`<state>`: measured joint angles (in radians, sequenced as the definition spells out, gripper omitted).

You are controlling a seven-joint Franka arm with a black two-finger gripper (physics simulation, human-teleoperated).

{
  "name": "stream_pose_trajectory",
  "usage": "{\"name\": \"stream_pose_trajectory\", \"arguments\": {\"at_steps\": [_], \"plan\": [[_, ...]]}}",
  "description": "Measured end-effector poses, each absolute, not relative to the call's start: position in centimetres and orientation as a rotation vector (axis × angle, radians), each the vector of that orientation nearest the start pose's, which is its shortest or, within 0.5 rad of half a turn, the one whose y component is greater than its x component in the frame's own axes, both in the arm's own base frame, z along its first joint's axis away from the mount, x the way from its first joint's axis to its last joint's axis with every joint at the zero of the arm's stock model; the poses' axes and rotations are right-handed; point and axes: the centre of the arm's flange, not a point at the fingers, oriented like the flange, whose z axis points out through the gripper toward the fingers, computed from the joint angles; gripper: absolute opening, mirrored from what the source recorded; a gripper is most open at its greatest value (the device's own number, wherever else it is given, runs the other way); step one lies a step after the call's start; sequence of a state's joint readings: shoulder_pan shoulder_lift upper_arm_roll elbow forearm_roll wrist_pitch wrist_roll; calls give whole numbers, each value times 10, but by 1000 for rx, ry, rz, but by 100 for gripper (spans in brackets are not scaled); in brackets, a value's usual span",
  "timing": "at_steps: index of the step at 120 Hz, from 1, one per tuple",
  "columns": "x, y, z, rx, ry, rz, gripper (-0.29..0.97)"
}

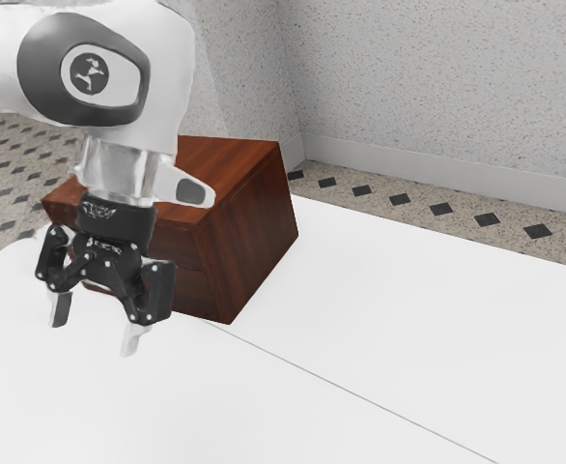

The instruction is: Pull the drawer handle with one arm to open the drawer

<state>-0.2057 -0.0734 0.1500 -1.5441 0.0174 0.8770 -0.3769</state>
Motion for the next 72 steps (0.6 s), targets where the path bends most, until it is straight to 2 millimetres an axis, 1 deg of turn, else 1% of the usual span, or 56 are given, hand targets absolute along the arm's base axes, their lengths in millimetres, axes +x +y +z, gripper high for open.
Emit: {"name": "stream_pose_trajectory", "arguments": {"at_steps": [3,7,9,13,26,31,37,41,50,56,64,72], "plan": [[455,-20,630,-2859,-531,780,68],[466,-18,626,-2872,-624,675,68],[471,-16,626,-2877,-672,625,68],[476,-9,633,-2889,-774,523,68],[488,38,649,-2847,-1145,287,68],[489,62,653,-2805,-1288,226,68],[488,93,658,-2739,-1456,167,68],[487,107,660,-2696,-1544,137,68],[459,133,678,-2606,-1732,52,68],[445,158,683,-2501,-1874,15,68],[442,174,681,-2408,-1991,-13,68],[449,181,667,-2353,-2067,-27,68]]}}
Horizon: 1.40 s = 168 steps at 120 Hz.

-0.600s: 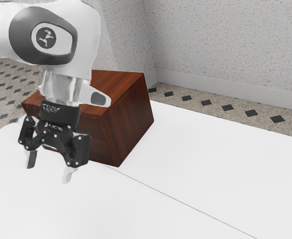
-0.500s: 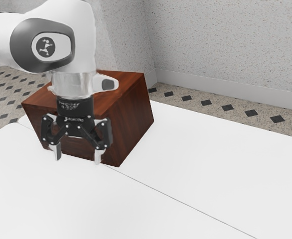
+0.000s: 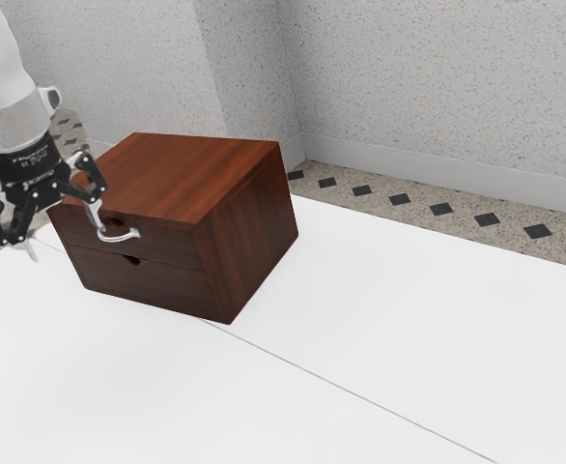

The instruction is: Pull the drawer handle with one arm to open the drawer

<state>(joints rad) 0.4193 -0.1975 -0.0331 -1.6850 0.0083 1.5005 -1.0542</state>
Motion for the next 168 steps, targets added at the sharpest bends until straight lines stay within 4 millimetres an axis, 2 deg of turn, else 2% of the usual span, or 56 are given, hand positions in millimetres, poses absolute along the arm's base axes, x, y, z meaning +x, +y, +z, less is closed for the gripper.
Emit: {"name": "stream_pose_trajectory", "arguments": {"at_steps": [10,30,45,55,69,89,96,113,141,168], "plan": [[461,191,645,-2300,-2148,-52,68],[470,214,623,-2192,-2324,-132,68],[469,232,619,-2102,-2446,-193,68],[476,239,610,-2064,-2490,-200,68],[485,241,599,-2030,-2531,-218,68],[487,244,589,-1983,-2588,-255,68],[485,250,588,-1956,-2619,-265,68],[472,277,590,-1855,-2711,-291,68],[478,276,584,-1836,-2737,-301,68],[488,270,572,-1841,-2749,-304,60]]}}
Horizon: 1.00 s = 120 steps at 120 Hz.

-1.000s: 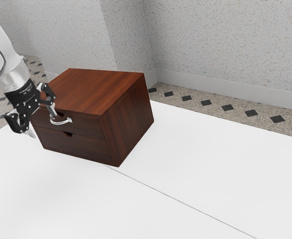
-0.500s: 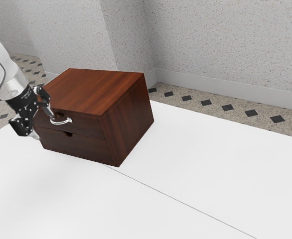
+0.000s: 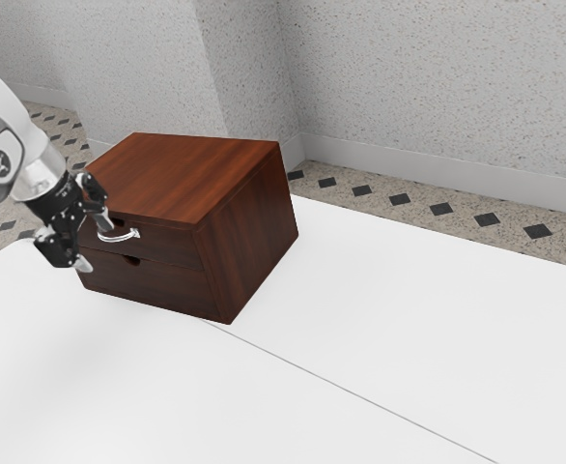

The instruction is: Pull the drawer handle with one arm to open the drawer

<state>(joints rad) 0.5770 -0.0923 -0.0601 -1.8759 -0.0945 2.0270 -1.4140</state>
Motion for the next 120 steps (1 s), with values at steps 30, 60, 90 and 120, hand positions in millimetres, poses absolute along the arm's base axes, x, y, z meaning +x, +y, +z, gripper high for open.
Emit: {"name": "stream_pose_trajectory", "arguments": {"at_steps": [30,60,90,120], "plan": [[488,267,554,1620,2455,265,55],[484,266,546,1600,2463,265,50],[466,261,541,1579,2477,276,46],[447,255,546,1563,2480,311,44]]}}
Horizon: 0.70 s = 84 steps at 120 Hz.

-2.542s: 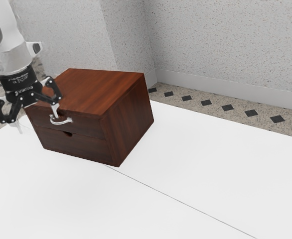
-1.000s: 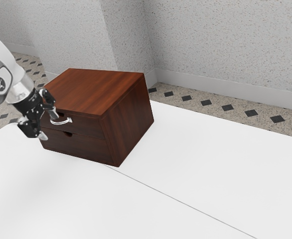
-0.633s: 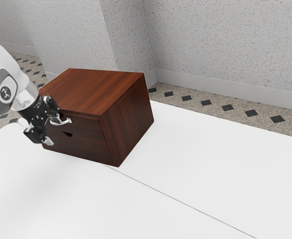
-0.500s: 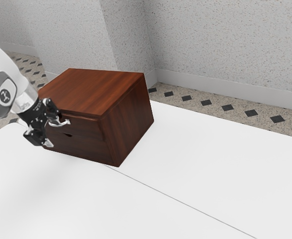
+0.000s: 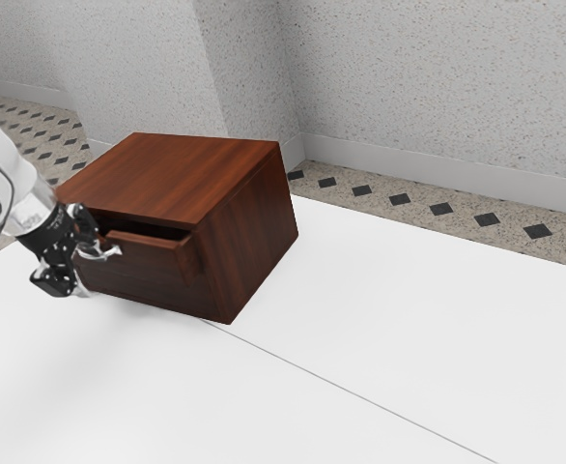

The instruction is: Pull the drawer handle with one arm to open the drawer

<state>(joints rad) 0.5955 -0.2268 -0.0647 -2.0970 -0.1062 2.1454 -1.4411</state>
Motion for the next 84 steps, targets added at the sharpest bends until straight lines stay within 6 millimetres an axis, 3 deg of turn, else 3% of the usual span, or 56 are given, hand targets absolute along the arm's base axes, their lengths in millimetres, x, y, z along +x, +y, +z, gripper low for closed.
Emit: {"name": "stream_pose_trajectory", "arguments": {"at_steps": [84], "plan": [[393,249,542,1495,2522,365,42]]}}
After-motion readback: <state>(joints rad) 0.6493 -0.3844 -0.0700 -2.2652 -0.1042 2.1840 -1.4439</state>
